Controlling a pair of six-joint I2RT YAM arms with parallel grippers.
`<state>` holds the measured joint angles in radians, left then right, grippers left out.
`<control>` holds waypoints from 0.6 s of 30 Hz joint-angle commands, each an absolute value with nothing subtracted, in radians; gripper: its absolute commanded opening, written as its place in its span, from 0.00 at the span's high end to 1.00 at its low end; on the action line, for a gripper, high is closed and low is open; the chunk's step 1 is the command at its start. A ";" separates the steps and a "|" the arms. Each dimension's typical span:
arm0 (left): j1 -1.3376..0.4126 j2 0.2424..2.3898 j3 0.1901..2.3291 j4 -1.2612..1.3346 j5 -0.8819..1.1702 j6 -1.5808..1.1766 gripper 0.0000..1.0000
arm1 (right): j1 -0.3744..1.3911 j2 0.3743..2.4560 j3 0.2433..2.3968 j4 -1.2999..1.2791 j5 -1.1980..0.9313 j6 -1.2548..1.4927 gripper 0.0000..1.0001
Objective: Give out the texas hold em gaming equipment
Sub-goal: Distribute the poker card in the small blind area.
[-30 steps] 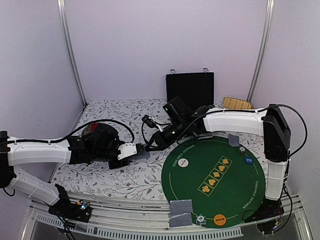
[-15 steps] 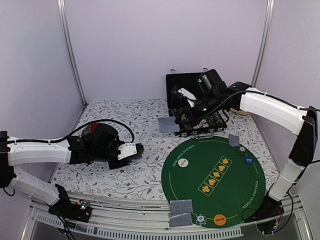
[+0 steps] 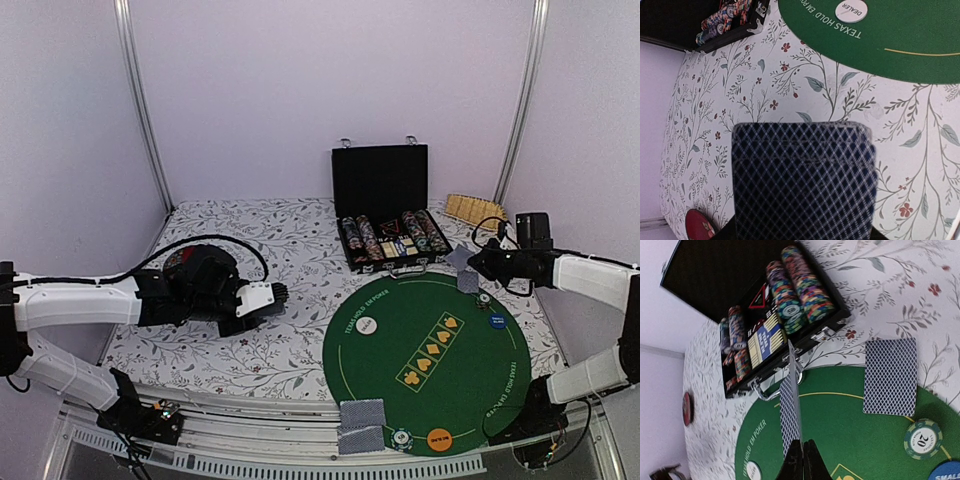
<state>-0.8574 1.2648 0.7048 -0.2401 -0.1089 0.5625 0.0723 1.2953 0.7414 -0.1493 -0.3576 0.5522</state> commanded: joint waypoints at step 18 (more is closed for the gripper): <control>-0.880 1.241 0.732 -0.238 -0.078 0.539 0.50 | 0.124 1.459 0.618 0.147 0.058 1.564 0.98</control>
